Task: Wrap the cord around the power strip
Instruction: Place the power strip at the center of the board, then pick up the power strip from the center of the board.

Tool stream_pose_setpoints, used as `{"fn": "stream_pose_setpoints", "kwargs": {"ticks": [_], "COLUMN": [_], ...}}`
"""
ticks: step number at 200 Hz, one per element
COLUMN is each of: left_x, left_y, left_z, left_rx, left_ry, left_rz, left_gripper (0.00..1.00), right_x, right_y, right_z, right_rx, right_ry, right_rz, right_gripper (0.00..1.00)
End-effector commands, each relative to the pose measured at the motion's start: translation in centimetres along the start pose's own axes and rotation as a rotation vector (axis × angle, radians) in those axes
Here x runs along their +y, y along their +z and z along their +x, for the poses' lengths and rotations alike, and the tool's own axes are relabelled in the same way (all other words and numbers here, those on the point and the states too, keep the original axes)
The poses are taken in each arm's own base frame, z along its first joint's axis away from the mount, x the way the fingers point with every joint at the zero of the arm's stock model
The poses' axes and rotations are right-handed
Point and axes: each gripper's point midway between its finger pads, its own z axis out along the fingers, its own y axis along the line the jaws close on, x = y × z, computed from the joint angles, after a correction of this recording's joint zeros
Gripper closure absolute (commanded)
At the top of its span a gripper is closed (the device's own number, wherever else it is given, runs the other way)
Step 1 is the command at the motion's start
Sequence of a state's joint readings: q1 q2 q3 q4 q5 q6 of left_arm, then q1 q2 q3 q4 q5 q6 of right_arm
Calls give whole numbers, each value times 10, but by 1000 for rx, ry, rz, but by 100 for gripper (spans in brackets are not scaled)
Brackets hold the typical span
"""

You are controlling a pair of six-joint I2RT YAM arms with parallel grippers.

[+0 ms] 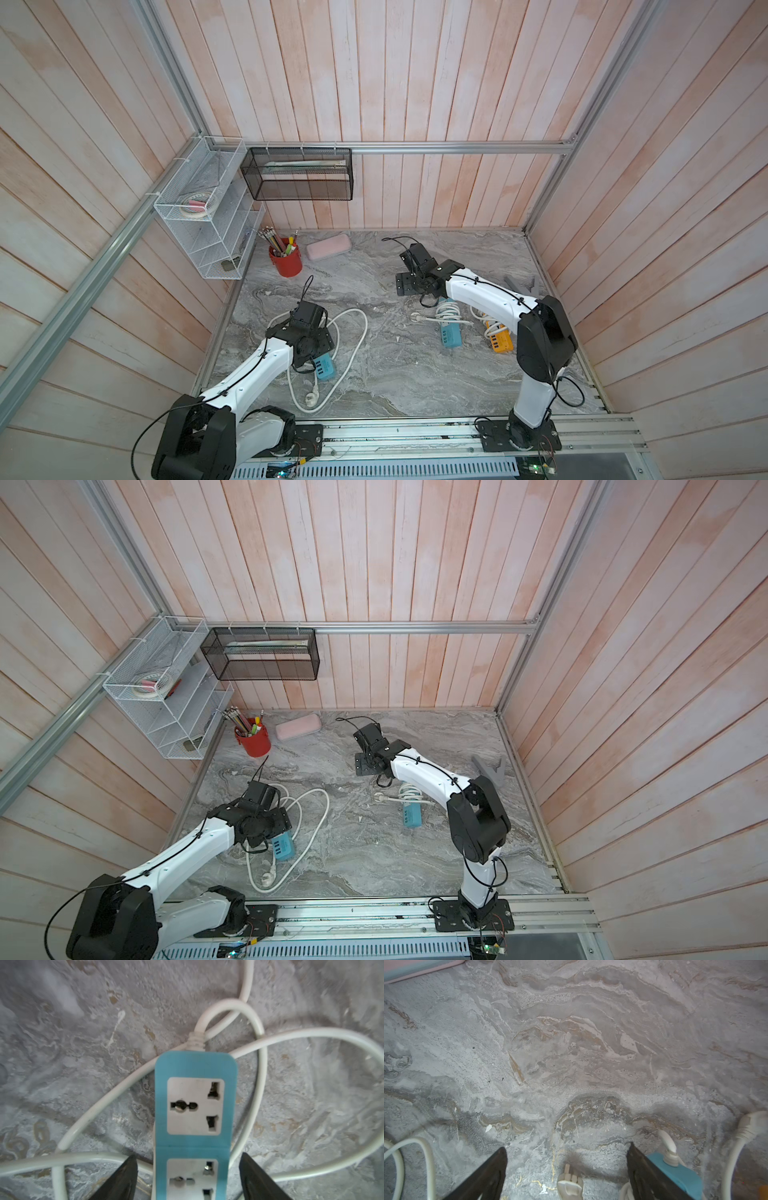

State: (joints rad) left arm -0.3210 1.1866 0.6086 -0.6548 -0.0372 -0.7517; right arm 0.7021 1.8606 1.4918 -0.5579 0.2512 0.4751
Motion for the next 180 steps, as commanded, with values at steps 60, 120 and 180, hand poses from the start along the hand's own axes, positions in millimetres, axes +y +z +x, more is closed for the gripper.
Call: {"fn": "stream_pose_setpoints", "kwargs": {"ticks": [60, 120, 180], "left_x": [-29, -144, -196], "left_y": [-29, -101, -125], "left_z": [-51, -96, -97], "left_rx": [-171, -349, -392], "left_ry": [139, 463, 538], "left_rz": [20, 345, 494], "left_gripper": [66, 75, 74], "right_x": [31, 90, 134], "right_y": [-1, -77, -112], "right_z": [0, -58, -70], "right_rx": [4, -102, -89], "right_ry": [26, 245, 326], "right_rz": [-120, -630, -885], "right_gripper": [11, 11, 17]}}
